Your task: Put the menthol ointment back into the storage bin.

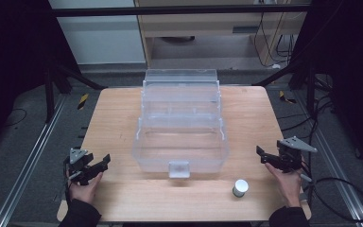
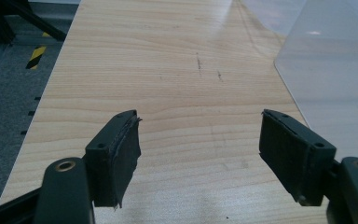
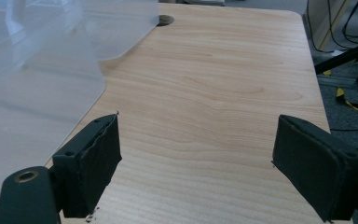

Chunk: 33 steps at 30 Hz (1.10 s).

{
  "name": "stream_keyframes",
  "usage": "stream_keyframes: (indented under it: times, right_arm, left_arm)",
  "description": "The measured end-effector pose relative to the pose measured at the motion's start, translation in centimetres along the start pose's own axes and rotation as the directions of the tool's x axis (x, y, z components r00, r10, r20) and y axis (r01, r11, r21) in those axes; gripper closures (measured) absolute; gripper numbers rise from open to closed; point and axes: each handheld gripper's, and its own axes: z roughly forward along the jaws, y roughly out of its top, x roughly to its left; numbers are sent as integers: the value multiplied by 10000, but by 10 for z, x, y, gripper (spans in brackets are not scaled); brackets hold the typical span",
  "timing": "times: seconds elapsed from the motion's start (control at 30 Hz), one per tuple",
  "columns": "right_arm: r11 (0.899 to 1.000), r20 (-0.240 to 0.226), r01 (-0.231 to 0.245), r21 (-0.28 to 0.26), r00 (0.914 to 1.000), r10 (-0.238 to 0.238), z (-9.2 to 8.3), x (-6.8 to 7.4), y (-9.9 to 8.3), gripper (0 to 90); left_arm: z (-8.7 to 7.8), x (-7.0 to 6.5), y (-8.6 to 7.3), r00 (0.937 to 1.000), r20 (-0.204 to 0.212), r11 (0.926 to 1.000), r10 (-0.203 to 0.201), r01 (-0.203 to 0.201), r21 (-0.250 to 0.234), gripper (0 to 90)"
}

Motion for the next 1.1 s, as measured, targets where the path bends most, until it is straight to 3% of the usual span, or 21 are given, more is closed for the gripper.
stream_keyframes:
  times: [0.1,0.13,0.17,0.2,0.23,0.4,0.57,0.6,0.63,0.67,0.7,0.73,0.77,0.8,0.83,0.87,0.9,0.93,1.1]
  right_arm:
    - [9997,-115,234,93,9997,-233,-1,2,1,167]
    - [9994,-410,292,201,9988,-283,-2,5,2,185]
    - [9994,-410,292,201,9988,-283,-2,5,2,185]
    - [9988,-838,403,281,9958,-378,-4,8,5,192]
    - [9988,-838,403,281,9958,-378,-4,8,5,192]
    - [9953,-1879,863,442,9792,-766,-9,17,21,231]
    - [9877,-1908,1506,423,9716,-1399,-10,22,28,234]
    - [9828,-2107,1788,461,9635,-1654,-10,23,32,234]
    - [9828,-2107,1788,461,9635,-1654,-10,23,32,234]
    - [9781,-2386,2017,520,9535,-1840,-10,24,35,235]
    - [9781,-2386,2017,520,9535,-1840,-10,24,35,235]
    - [9675,-2495,2422,732,9437,-2174,-9,26,38,244]
    - [9675,-2495,2422,732,9437,-2174,-9,26,38,244]
    - [9561,-2573,2762,979,9351,-2438,-9,28,41,244]
    - [9561,-2573,2762,979,9351,-2438,-9,28,41,244]
    - [9430,-2731,3109,1191,9233,-2699,-9,31,44,239]
    - [9430,-2731,3109,1191,9233,-2699,-9,31,44,239]
    - [9321,-2892,3387,1283,9118,-2915,-10,34,47,238]
    - [9109,-3367,3828,1542,8871,-3158,-12,39,55,234]
  left_arm:
    - [0,0,-1,10000,22,10000,46,-46,55,287]
    - [1,0,-2,10000,51,9999,65,-66,107,288]
    - [1,0,-2,10000,51,9999,65,-66,107,289]
    - [1,1,-2,9999,89,9997,117,-119,191,291]
    - [1,1,-2,9999,89,9997,117,-119,191,294]
    - [3,-1,-3,9994,185,9991,282,-288,325,298]
    - [5,-2,-5,9991,204,9982,370,-379,454,297]
    - [6,-2,-5,9991,221,9982,374,-384,467,298]
    - [6,-2,-4,9990,242,9981,365,-376,479,298]
    - [7,-3,-4,9987,306,9976,408,-424,543,297]
    - [7,-3,-4,9987,306,9976,408,-424,543,298]
    - [7,-4,-5,9983,350,9971,472,-492,574,298]
    - [7,-4,-5,9983,350,9971,472,-492,574,298]
    - [7,-5,-5,9979,392,9969,508,-530,590,298]
    - [7,-5,-5,9979,392,9969,508,-530,590,298]
    - [7,-5,-5,9978,383,9965,536,-559,616,298]
    - [7,-5,-5,9978,383,9965,536,-559,616,298]
    - [8,-4,-5,9979,356,9963,544,-566,639,298]
    - [8,-4,-5,9980,351,9966,524,-545,624,300]
